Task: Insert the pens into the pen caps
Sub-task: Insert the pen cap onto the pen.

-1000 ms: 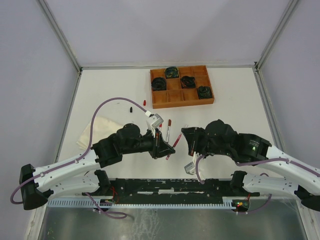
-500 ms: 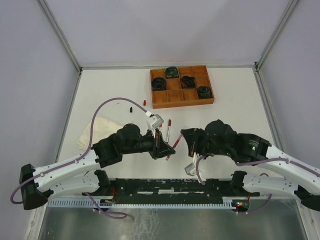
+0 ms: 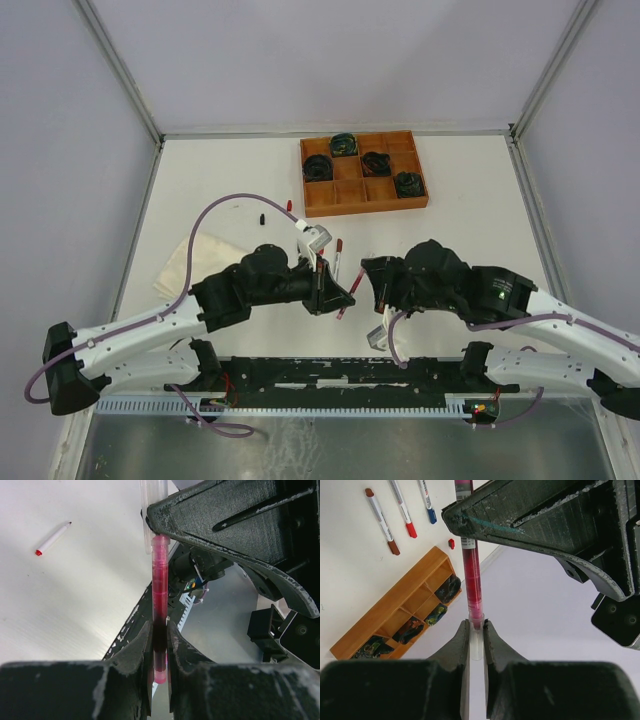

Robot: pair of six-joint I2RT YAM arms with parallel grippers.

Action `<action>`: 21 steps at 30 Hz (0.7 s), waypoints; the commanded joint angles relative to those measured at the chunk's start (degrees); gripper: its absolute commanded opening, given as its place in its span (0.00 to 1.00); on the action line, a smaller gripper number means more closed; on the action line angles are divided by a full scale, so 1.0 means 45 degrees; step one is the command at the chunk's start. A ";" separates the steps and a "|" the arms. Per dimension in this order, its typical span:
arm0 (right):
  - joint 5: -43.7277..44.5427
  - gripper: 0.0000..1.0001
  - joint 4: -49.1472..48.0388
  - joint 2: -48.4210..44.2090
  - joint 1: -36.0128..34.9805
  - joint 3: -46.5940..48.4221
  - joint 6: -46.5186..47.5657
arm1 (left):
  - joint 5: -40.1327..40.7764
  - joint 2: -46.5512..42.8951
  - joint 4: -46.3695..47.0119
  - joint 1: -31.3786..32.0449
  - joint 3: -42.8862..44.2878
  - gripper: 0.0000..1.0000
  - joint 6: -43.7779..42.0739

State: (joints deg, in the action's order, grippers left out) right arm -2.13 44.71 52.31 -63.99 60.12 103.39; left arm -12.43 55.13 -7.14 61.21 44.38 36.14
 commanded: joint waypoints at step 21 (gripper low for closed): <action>0.0000 0.00 0.0406 0.0215 -0.1838 -0.0099 -0.0027 | 0.1974 0.0584 0.0824 -0.0247 0.1739 0.03 0.0880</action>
State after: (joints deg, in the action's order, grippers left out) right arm 4.84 45.34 52.45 -68.62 60.10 103.53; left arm -10.90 57.36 -10.33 61.65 47.48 38.33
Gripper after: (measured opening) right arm 0.160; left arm 0.193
